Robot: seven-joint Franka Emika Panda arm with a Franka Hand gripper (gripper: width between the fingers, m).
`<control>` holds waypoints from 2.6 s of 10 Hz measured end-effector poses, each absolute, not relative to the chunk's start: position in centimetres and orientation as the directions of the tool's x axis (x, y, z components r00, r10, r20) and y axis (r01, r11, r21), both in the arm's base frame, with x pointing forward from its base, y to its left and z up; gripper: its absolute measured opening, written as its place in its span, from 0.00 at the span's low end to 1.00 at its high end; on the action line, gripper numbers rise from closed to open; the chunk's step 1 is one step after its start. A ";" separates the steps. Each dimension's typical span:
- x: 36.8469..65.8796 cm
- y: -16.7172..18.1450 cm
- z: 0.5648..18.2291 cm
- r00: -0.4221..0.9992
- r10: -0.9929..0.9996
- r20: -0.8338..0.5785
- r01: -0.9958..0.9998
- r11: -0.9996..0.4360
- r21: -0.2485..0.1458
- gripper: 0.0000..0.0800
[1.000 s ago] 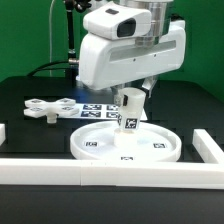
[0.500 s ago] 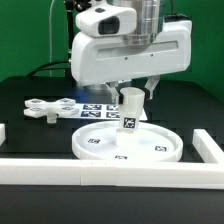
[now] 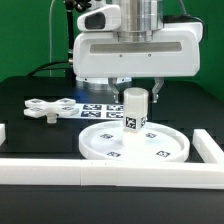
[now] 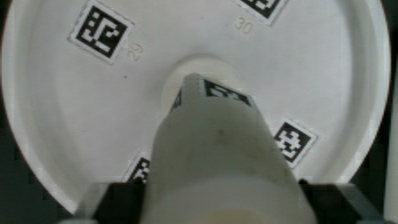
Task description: Assemble round table
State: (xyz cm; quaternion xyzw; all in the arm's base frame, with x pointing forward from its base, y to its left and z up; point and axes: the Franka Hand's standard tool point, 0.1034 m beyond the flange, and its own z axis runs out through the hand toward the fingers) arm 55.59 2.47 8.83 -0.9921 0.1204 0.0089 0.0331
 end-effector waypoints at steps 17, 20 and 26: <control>55.2 4.4 9.0 -0.074 -0.978 -0.196 -0.994 0.088 -0.066 0.51; 55.2 4.7 9.0 -0.008 -0.981 -0.195 -0.997 0.024 -0.078 0.77; 55.4 4.8 9.1 0.448 -0.884 -0.132 -0.891 -0.428 -0.153 0.81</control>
Offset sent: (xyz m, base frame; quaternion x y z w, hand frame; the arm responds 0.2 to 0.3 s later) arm 0.0000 0.0000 0.0000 0.0000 0.0000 0.1938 0.9810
